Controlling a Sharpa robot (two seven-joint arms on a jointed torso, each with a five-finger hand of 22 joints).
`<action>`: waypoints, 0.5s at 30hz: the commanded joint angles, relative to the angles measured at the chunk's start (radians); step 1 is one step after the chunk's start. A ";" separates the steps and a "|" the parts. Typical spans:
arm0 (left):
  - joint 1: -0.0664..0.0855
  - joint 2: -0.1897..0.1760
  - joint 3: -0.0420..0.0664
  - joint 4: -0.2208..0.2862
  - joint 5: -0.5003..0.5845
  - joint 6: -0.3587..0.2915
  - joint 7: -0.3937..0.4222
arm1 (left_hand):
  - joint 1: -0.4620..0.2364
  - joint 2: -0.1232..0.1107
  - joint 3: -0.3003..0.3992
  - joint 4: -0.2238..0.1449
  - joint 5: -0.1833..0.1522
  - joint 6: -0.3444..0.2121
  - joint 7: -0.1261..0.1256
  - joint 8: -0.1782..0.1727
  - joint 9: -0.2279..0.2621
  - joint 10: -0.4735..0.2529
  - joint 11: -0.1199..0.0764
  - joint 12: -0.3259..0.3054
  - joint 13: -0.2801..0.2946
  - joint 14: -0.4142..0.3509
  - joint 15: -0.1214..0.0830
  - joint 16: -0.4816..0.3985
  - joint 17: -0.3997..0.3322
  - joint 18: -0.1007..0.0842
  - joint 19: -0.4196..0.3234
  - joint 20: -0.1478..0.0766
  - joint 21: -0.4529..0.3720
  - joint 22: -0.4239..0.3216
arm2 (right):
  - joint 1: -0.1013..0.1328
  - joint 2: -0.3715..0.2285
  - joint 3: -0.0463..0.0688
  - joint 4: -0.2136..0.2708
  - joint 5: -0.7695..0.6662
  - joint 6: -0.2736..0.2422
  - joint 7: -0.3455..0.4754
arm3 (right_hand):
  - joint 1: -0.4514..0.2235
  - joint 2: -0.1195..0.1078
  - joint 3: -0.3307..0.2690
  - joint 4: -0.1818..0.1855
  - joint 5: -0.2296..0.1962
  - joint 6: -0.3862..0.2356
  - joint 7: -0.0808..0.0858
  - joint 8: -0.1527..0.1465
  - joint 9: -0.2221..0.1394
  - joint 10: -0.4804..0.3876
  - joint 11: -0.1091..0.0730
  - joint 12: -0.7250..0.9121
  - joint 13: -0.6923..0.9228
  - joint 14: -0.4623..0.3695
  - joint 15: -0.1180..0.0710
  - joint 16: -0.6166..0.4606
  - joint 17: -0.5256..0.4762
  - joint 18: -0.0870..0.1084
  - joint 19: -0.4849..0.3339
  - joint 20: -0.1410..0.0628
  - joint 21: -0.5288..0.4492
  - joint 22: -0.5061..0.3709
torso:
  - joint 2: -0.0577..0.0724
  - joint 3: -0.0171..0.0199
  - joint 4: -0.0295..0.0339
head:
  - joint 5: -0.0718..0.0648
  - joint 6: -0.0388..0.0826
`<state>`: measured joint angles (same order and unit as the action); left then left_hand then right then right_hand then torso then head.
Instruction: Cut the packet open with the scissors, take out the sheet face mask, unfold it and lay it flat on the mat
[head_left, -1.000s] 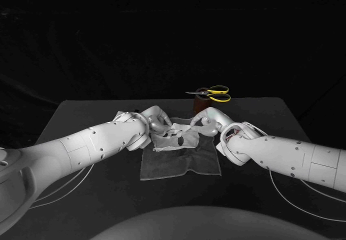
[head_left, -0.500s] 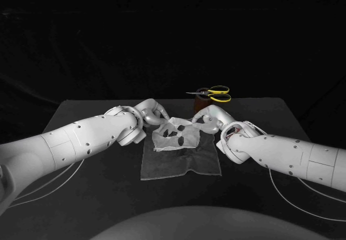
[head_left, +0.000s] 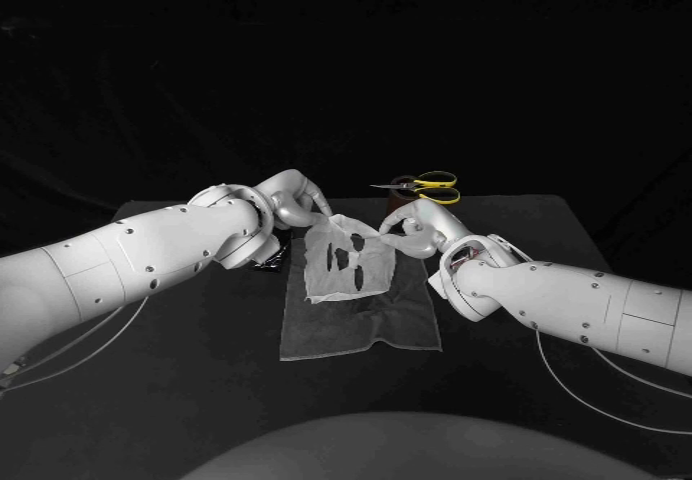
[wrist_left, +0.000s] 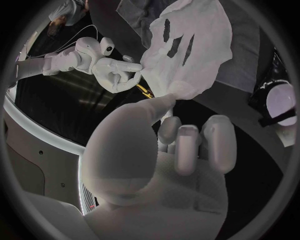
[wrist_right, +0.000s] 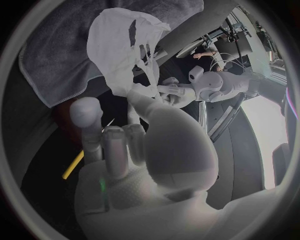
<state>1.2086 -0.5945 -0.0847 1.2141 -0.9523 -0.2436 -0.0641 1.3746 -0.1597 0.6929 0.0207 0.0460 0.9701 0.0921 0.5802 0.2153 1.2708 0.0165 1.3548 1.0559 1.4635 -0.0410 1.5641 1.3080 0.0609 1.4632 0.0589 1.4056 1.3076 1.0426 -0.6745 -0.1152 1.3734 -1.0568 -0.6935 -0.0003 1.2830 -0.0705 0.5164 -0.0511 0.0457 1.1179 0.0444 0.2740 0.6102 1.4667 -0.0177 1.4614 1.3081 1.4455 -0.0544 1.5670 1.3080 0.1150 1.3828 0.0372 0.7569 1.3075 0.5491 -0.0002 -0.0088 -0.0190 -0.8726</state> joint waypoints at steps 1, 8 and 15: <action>0.024 -0.012 0.000 0.020 -0.070 0.034 0.033 | -0.010 -0.001 0.003 -0.004 0.004 -0.001 0.003 0.006 0.041 0.009 0.001 0.004 0.002 0.107 -0.003 0.007 0.263 -0.012 0.004 -0.006 0.008 0.116 | 0.005 -0.002 0.001 0.009 0.005 -0.005 0.028 | -0.005 0.008 0.006 -0.002 0.003 0.007 0.003 0.003 0.031 0.077 -0.009 0.002 0.199 0.125 -0.026 0.004 0.263 0.008 -0.001 -0.007 0.002 0.099 | -0.002 0.0011 0.0005 | 0.001 0.000; 0.056 -0.019 -0.001 0.031 -0.102 0.073 0.019 | -0.011 -0.002 0.003 -0.006 0.004 -0.001 0.003 0.007 0.041 0.010 0.001 0.004 0.004 0.107 -0.002 0.007 0.263 -0.012 0.005 -0.006 0.010 0.118 | 0.009 -0.002 0.001 0.016 0.001 0.007 0.025 | -0.006 0.008 0.007 -0.002 0.003 0.007 0.003 0.003 0.031 0.077 -0.009 0.001 0.199 0.125 -0.026 0.004 0.263 0.008 -0.001 -0.007 0.001 0.099 | 0.002 0.0011 -0.0013 | 0.004 0.000; 0.062 -0.025 -0.001 0.033 -0.111 0.090 0.004 | -0.011 -0.002 0.003 -0.006 0.004 -0.001 0.003 0.007 0.041 0.010 0.001 0.004 0.004 0.107 -0.002 0.007 0.263 -0.012 0.005 -0.006 0.011 0.118 | 0.011 -0.008 0.001 0.024 0.000 -0.008 0.032 | -0.006 0.008 0.007 -0.002 0.003 0.007 0.003 0.003 0.031 0.077 -0.009 0.001 0.199 0.125 -0.026 0.004 0.263 0.008 -0.001 -0.007 0.001 0.099 | 0.002 0.0015 -0.0003 | 0.002 0.000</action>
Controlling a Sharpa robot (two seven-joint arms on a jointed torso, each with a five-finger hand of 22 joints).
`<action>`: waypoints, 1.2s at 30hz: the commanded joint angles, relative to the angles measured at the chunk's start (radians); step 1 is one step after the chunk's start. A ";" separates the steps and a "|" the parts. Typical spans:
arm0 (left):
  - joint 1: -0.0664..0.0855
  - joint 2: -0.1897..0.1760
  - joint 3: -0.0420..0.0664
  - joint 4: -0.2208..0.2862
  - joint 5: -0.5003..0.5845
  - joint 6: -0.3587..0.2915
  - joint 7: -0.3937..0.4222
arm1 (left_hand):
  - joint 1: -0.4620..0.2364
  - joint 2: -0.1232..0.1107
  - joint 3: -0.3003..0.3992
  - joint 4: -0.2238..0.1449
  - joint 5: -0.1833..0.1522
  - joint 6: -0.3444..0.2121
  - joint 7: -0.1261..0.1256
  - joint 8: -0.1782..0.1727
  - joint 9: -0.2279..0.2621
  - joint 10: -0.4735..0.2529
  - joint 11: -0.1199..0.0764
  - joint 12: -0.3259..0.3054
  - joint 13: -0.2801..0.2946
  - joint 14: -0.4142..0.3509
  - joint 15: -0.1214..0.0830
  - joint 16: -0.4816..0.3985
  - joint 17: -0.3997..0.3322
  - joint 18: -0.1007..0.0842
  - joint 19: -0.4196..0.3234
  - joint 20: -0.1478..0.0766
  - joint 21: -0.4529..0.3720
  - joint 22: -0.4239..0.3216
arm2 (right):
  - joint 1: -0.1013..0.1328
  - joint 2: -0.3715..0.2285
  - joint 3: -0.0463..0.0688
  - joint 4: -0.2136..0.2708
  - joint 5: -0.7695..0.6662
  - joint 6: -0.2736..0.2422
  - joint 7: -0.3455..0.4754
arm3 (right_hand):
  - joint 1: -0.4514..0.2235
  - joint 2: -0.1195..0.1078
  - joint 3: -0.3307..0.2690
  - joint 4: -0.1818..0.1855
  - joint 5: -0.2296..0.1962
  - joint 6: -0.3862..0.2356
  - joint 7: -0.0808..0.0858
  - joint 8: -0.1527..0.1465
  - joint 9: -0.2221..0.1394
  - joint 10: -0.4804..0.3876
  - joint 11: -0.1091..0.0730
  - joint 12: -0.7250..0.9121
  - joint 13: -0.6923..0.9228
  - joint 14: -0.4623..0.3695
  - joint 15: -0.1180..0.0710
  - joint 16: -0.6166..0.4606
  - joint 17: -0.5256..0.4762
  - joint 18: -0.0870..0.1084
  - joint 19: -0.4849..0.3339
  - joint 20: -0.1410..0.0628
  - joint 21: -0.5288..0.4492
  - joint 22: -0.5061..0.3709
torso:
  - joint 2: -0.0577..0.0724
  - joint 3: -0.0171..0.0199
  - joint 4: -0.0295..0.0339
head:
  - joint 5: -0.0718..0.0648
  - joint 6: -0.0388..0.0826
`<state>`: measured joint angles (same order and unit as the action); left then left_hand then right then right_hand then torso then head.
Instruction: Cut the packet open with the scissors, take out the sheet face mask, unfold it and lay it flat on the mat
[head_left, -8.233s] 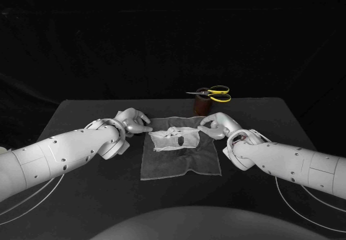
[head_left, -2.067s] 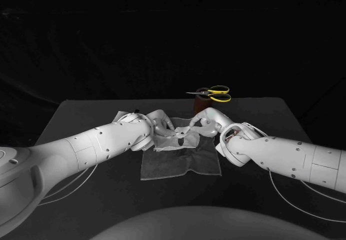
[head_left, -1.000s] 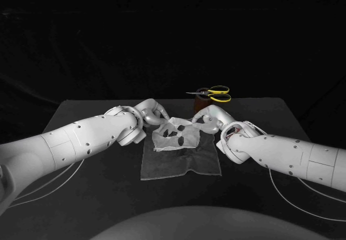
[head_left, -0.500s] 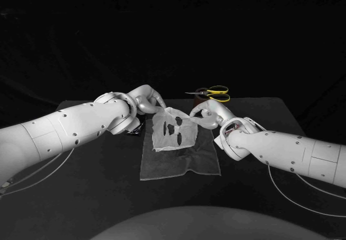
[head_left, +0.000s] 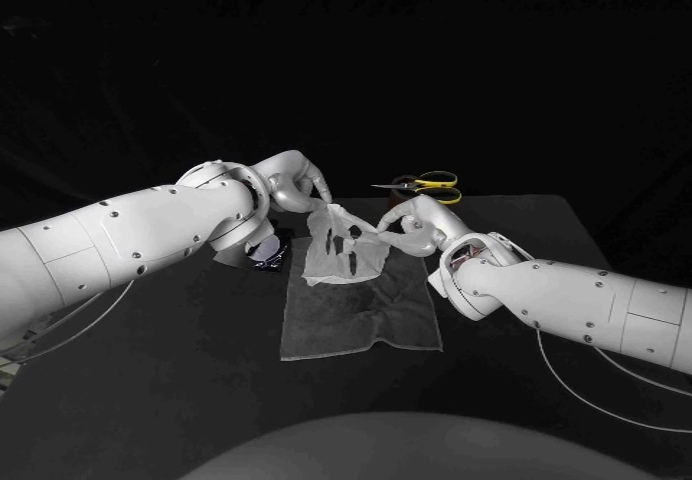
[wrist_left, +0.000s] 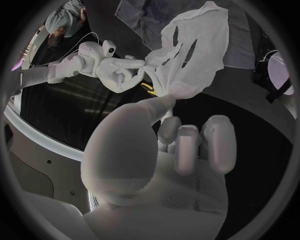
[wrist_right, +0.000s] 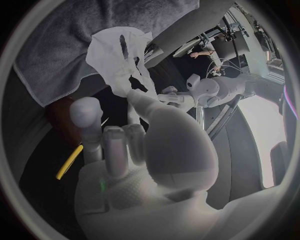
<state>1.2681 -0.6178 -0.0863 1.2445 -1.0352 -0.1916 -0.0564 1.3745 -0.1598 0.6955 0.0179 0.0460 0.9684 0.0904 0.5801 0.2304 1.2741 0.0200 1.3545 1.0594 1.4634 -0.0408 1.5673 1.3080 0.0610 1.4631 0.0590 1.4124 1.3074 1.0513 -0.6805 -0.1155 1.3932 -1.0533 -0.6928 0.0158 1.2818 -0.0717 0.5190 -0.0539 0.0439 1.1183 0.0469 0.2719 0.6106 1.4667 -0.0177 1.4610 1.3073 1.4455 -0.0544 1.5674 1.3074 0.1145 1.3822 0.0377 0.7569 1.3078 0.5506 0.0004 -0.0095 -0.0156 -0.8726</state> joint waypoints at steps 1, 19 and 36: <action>0.003 -0.003 0.001 0.003 -0.028 0.039 -0.005 | -0.011 -0.002 0.001 -0.003 0.004 0.000 0.005 0.007 0.026 0.006 -0.003 0.004 0.000 0.107 -0.003 0.004 0.263 -0.012 0.005 -0.006 0.004 0.119 | 0.003 -0.003 0.001 0.005 -0.003 -0.011 0.018 | -0.004 0.009 0.004 0.001 0.005 0.007 0.001 0.005 0.031 0.077 -0.009 0.002 0.200 0.125 -0.026 0.003 0.263 0.009 -0.001 -0.007 0.001 0.098 | 0.001 0.0011 0.0003 | -0.001 0.000; 0.006 -0.106 0.012 0.135 0.143 0.006 -0.024 | -0.013 -0.001 0.005 -0.006 0.004 0.000 0.006 0.009 0.027 0.010 -0.002 0.006 0.004 0.107 -0.002 0.004 0.263 -0.014 0.008 -0.006 0.008 0.122 | 0.076 -0.057 0.015 0.083 0.021 0.061 0.058 | -0.007 0.008 0.008 -0.001 0.005 0.005 0.001 0.007 0.032 0.078 -0.009 0.004 0.201 0.125 -0.026 0.003 0.263 0.008 0.000 -0.007 0.004 0.099 | -0.017 0.0018 0.0035 | -0.008 0.000; 0.022 -0.225 0.018 0.347 0.407 0.016 -0.061 | -0.020 -0.001 0.010 -0.011 0.005 0.001 0.006 0.014 0.030 0.016 -0.002 0.008 0.010 0.107 -0.002 0.004 0.263 -0.015 0.011 -0.005 0.013 0.127 | 0.173 -0.099 0.016 0.092 -0.003 0.227 0.099 | -0.008 0.006 0.009 -0.003 0.005 0.004 0.001 0.008 0.033 0.078 -0.009 0.006 0.203 0.125 -0.026 0.003 0.263 0.008 0.000 -0.007 0.007 0.099 | -0.065 0.0125 0.0143 | -0.021 0.000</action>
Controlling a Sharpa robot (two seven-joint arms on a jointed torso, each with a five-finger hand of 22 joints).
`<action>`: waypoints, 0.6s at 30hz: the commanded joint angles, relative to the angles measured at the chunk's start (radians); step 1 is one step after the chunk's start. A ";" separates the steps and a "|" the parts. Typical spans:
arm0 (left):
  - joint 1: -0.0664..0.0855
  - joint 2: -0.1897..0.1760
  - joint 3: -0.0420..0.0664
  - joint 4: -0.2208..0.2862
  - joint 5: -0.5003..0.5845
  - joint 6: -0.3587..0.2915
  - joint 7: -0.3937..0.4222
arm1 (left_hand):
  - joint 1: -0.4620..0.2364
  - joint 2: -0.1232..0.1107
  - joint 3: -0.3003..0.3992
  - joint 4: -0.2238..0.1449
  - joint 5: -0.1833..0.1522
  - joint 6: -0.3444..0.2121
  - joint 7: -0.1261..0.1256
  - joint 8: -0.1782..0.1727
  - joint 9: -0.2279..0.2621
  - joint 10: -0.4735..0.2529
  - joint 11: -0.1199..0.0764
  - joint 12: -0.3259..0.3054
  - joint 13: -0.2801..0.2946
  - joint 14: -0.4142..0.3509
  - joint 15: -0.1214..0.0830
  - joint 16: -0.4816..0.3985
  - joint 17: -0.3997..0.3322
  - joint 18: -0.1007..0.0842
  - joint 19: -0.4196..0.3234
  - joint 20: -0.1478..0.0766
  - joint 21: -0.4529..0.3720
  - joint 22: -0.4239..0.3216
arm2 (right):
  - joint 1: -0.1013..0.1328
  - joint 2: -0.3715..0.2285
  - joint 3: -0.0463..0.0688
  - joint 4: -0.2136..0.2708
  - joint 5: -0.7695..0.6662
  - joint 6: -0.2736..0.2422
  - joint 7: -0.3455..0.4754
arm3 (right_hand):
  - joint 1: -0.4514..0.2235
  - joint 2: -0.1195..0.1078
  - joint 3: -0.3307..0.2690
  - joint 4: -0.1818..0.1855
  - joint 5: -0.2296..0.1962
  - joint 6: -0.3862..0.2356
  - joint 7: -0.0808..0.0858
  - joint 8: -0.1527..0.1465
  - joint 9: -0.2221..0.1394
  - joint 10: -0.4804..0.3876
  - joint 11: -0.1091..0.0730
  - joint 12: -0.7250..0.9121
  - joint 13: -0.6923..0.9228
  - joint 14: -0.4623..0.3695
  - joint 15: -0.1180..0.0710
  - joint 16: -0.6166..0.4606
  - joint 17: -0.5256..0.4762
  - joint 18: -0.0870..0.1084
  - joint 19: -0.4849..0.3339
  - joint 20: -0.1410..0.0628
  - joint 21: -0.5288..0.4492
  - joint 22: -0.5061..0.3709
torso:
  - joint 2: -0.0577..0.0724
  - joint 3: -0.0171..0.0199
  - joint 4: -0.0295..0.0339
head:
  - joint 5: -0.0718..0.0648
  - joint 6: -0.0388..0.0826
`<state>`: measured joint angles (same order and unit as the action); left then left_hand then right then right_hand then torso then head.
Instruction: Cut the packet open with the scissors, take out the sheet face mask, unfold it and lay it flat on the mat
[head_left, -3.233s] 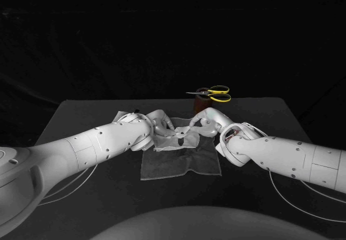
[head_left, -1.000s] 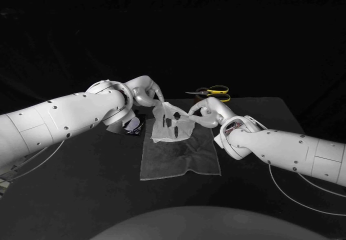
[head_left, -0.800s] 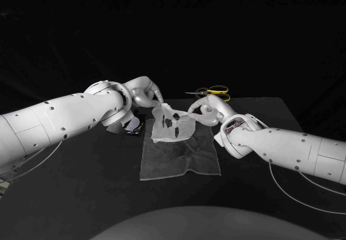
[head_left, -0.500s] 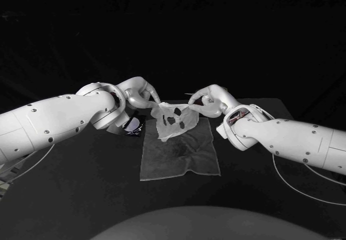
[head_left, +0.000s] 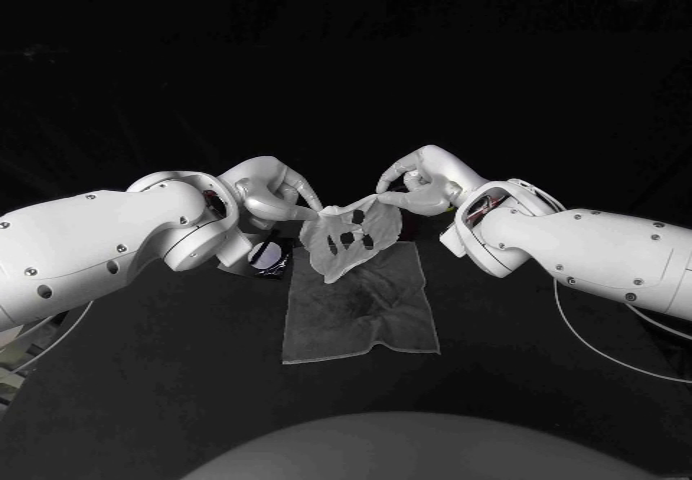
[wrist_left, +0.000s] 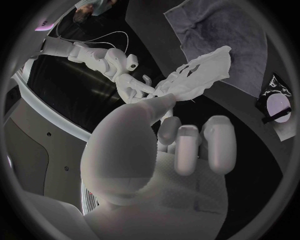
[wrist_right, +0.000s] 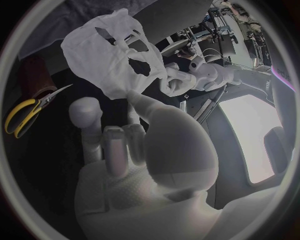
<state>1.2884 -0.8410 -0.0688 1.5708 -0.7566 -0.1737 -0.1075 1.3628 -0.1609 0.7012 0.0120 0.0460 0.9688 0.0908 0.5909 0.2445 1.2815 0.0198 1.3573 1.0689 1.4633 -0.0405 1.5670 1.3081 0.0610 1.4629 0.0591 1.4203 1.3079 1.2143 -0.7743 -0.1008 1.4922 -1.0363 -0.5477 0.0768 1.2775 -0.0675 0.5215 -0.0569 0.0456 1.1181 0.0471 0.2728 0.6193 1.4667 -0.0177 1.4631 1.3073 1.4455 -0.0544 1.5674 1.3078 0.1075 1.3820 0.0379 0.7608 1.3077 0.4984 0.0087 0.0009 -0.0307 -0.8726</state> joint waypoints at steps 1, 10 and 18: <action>0.002 -0.001 0.000 0.031 0.155 -0.008 -0.008 | -0.009 0.000 0.004 -0.005 0.005 0.001 0.006 0.004 0.016 0.008 -0.002 0.005 0.001 0.107 -0.002 0.004 0.263 -0.015 0.011 -0.006 0.005 0.126 | 0.016 -0.008 0.001 -0.010 -0.023 0.094 0.045 | -0.004 0.002 0.007 0.000 0.003 0.004 0.001 0.007 0.025 0.079 -0.009 0.005 0.203 0.125 -0.026 0.003 0.263 0.014 0.001 -0.007 0.005 0.100 | -0.014 0.0048 0.0046 | -0.007 0.000; -0.004 0.032 -0.020 0.092 0.350 -0.072 0.008 | -0.015 -0.001 0.007 -0.006 0.005 0.001 0.005 0.007 0.018 0.011 -0.002 0.005 0.003 0.107 -0.002 0.004 0.263 -0.016 0.014 -0.006 0.007 0.129 | 0.038 -0.015 -0.003 -0.042 -0.051 0.161 0.087 | -0.005 0.001 0.008 0.000 0.003 0.003 0.001 0.007 0.025 0.079 -0.009 0.005 0.203 0.125 -0.026 0.003 0.263 0.014 0.001 -0.007 0.008 0.100 | -0.032 0.0121 0.0077 | -0.015 0.000; -0.037 0.092 -0.044 0.119 0.464 -0.151 0.040 | -0.024 0.000 0.010 -0.006 0.005 -0.001 0.004 0.011 0.020 0.014 -0.003 0.005 0.004 0.107 -0.003 0.004 0.263 -0.017 0.016 -0.006 0.010 0.131 | 0.041 -0.024 -0.017 -0.062 -0.089 0.217 0.106 | -0.006 0.001 0.009 -0.001 0.003 0.002 0.001 0.008 0.026 0.079 -0.008 0.005 0.203 0.125 -0.025 0.003 0.263 0.013 0.001 -0.007 0.009 0.101 | -0.055 0.0196 0.0083 | -0.025 0.000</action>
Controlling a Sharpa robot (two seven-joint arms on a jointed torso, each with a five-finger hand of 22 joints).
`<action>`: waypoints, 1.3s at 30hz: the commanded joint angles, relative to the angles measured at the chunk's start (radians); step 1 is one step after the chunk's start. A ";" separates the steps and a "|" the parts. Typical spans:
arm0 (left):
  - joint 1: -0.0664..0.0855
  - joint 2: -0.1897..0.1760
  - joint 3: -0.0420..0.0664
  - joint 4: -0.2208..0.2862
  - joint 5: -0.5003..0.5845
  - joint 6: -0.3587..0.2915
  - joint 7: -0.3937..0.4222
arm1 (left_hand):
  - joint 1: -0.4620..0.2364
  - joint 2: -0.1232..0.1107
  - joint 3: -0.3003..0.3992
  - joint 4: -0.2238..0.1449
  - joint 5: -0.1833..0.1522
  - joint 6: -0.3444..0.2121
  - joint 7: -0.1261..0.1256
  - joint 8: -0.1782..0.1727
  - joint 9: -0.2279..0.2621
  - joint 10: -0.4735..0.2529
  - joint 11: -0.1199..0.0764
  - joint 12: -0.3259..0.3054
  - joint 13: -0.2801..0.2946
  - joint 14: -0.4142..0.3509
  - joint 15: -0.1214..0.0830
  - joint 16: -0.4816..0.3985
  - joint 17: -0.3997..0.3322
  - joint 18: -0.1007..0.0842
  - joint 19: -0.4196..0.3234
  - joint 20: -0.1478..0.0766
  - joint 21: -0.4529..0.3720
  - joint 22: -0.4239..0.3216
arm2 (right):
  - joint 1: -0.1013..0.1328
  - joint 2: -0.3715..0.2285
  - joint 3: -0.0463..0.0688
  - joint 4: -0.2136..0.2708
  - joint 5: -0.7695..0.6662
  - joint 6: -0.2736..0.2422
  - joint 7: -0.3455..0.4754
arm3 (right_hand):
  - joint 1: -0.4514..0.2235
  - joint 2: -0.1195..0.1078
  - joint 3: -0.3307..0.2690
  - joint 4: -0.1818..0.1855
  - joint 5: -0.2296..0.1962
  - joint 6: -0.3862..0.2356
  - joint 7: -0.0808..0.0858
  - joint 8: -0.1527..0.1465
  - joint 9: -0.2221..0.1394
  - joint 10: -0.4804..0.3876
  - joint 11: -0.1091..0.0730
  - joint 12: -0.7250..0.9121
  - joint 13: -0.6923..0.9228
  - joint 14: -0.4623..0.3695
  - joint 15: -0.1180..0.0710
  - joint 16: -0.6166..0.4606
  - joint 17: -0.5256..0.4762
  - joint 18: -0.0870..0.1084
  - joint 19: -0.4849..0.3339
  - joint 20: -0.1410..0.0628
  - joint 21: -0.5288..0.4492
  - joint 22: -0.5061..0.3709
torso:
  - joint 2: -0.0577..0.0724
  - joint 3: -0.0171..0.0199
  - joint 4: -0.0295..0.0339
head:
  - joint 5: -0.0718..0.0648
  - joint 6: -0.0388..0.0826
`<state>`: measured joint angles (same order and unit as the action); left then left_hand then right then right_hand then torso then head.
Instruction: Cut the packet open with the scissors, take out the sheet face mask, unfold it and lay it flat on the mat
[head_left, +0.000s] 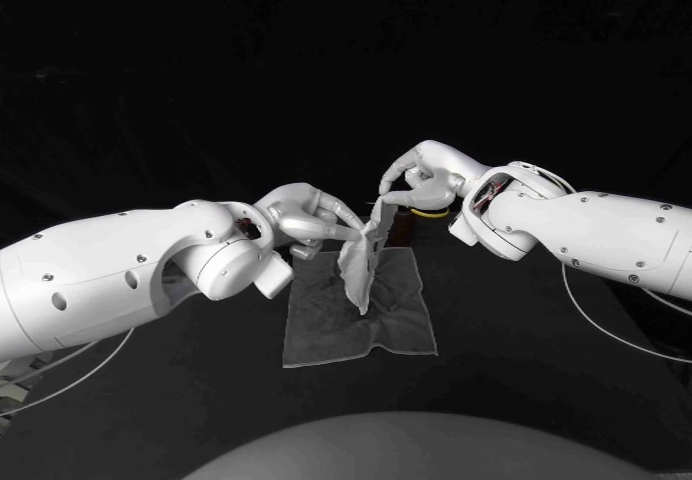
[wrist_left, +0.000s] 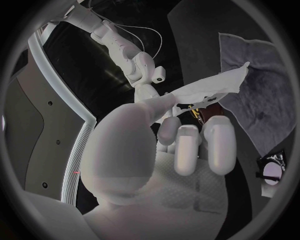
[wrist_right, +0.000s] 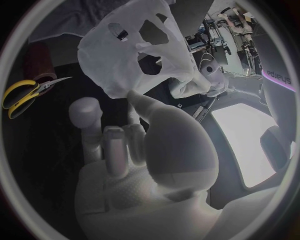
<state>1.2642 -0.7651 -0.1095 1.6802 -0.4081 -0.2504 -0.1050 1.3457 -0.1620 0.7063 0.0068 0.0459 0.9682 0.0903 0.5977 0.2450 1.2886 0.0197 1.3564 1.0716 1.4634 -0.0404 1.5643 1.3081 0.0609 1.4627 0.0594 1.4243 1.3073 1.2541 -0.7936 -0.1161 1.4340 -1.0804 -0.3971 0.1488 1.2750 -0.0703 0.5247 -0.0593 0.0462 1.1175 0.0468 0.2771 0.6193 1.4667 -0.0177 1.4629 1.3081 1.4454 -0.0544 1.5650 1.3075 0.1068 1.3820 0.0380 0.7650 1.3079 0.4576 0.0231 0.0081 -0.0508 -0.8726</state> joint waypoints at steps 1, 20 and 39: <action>-0.020 0.024 -0.005 0.011 0.124 -0.085 0.042 | -0.006 0.001 0.005 -0.001 0.005 0.000 0.004 0.004 0.020 0.007 -0.003 0.006 0.001 0.107 -0.003 0.006 0.263 -0.017 0.016 -0.006 0.006 0.132 | 0.000 -0.007 -0.003 -0.004 -0.049 0.072 0.036 | -0.003 0.004 0.006 0.002 0.002 0.003 0.001 0.004 0.026 0.079 -0.008 0.005 0.202 0.125 -0.025 0.006 0.263 0.014 0.001 -0.007 0.005 0.101 | -0.016 0.0063 0.0007 | -0.005 0.000; -0.214 0.224 -0.014 -0.041 0.247 -0.246 0.141 | -0.013 0.003 0.010 -0.001 0.005 -0.004 0.003 0.007 0.022 0.006 -0.004 0.003 -0.005 0.107 -0.004 0.006 0.263 -0.016 0.015 -0.006 0.005 0.130 | -0.010 -0.039 -0.027 -0.033 -0.189 0.157 0.058 | -0.005 0.003 0.007 0.002 0.002 0.002 0.002 0.005 0.027 0.079 -0.008 0.006 0.203 0.125 -0.024 0.006 0.263 0.012 0.002 -0.007 0.013 0.102 | -0.047 0.0249 -0.0063 | -0.017 0.000; -0.272 0.261 -0.008 -0.095 0.287 -0.269 0.160 | -0.015 0.005 0.013 -0.002 0.005 -0.007 0.003 0.008 0.023 0.005 -0.004 0.001 -0.006 0.107 -0.004 0.006 0.263 -0.016 0.015 -0.007 0.005 0.131 | -0.029 0.049 -0.032 -0.148 -0.291 0.128 -0.075 | -0.007 0.003 0.008 0.002 0.002 0.002 0.002 0.006 0.028 0.080 -0.007 0.009 0.205 0.125 -0.024 0.006 0.263 0.013 -0.001 -0.006 0.005 0.100 | -0.027 0.0159 0.0044 | -0.023 0.000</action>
<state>0.9927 -0.5049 -0.1185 1.5849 -0.1348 -0.5150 0.0356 1.3405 -0.1569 0.7151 0.0041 0.0459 0.9651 0.0872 0.6026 0.2605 1.2884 0.0199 1.3553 1.0643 1.4634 -0.0403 1.5672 1.3081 0.0610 1.4651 0.0570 1.4278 1.3080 1.2254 -0.7460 -0.1486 1.2929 -1.3268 -0.2592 0.1246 1.2727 -0.0732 0.5270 -0.0569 0.0441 1.1120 0.0502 0.2784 0.6263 1.4667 -0.0177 1.4669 1.3076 1.4455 -0.0544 1.5674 1.3073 0.1057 1.3820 0.0380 0.7718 1.3079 0.4262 0.0434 0.0085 -0.0686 -0.8726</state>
